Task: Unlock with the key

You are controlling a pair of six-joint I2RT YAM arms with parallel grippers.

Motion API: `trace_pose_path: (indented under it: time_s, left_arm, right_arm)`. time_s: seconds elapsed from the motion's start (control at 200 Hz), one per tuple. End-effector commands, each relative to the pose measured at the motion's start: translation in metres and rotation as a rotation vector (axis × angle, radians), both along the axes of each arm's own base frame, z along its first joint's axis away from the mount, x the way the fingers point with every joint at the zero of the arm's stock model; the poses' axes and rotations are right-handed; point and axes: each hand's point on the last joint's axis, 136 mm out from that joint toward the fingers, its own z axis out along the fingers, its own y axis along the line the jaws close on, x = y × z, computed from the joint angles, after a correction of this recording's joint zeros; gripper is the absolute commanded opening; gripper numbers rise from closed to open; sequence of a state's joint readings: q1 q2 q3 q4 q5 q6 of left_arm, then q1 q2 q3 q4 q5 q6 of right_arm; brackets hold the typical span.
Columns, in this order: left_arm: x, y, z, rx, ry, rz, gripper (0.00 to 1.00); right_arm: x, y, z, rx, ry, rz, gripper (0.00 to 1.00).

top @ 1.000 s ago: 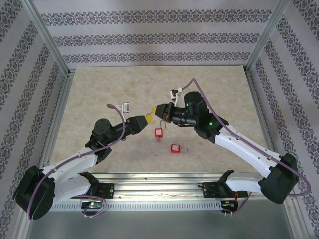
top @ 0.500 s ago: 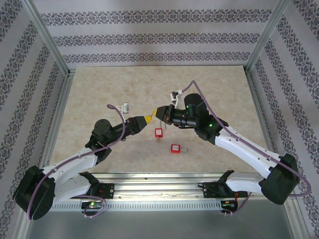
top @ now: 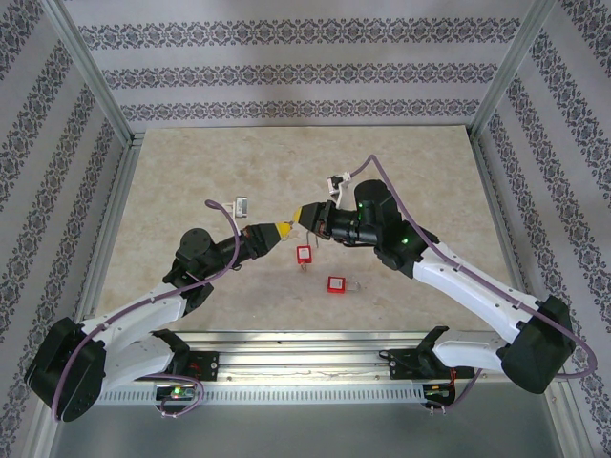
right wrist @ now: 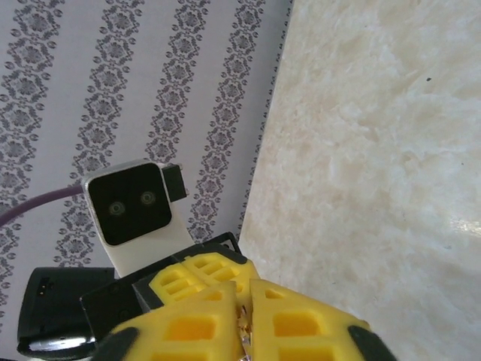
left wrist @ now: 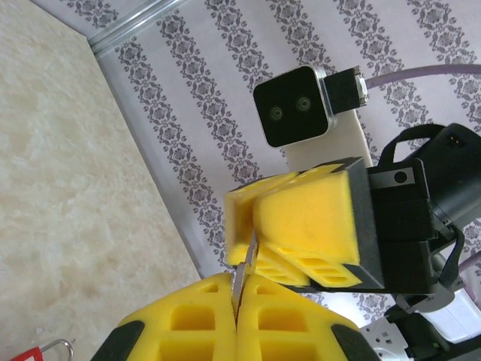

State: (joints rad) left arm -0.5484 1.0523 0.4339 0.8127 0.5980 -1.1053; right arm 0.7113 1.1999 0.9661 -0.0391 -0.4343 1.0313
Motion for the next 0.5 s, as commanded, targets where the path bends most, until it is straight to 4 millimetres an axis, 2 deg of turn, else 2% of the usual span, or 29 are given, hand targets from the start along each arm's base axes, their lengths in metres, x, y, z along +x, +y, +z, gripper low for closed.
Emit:
trace_pose_path:
  time_s: [0.0, 0.03, 0.1, 0.195, 0.26, 0.33, 0.495]
  left_arm:
    - [-0.004, 0.009, 0.006, 0.024, -0.043, -0.006, 0.0]
    - [-0.003, 0.014, 0.002, 0.042, -0.033, 0.0, 0.0]
    - [-0.002, 0.027, -0.013, 0.115, 0.013, 0.017, 0.0]
    - [-0.01, 0.04, -0.029, 0.209, 0.05, -0.009, 0.0]
    - [-0.017, 0.045, -0.037, 0.263, 0.077, -0.04, 0.0]
    - [-0.024, 0.046, -0.038, 0.284, 0.088, -0.089, 0.0]
    - [-0.034, 0.049, -0.032, 0.347, 0.09, -0.155, 0.0]
  right_arm:
    - [-0.013, -0.029, -0.023, -0.24, -0.015, 0.018, 0.49]
    - [-0.017, -0.049, -0.04, -0.377, 0.009, 0.005, 0.56]
    - [-0.029, -0.09, -0.074, -0.681, 0.022, 0.044, 0.66]
    - [-0.053, -0.117, -0.123, -0.902, 0.06, 0.222, 0.73]
    - [-0.063, -0.118, -0.144, -0.979, 0.013, 0.373, 0.74]
    - [-0.063, -0.109, -0.157, -1.012, -0.12, 0.503, 0.76]
    - [-0.064, -0.083, -0.157, -1.075, -0.45, 0.912, 0.78]
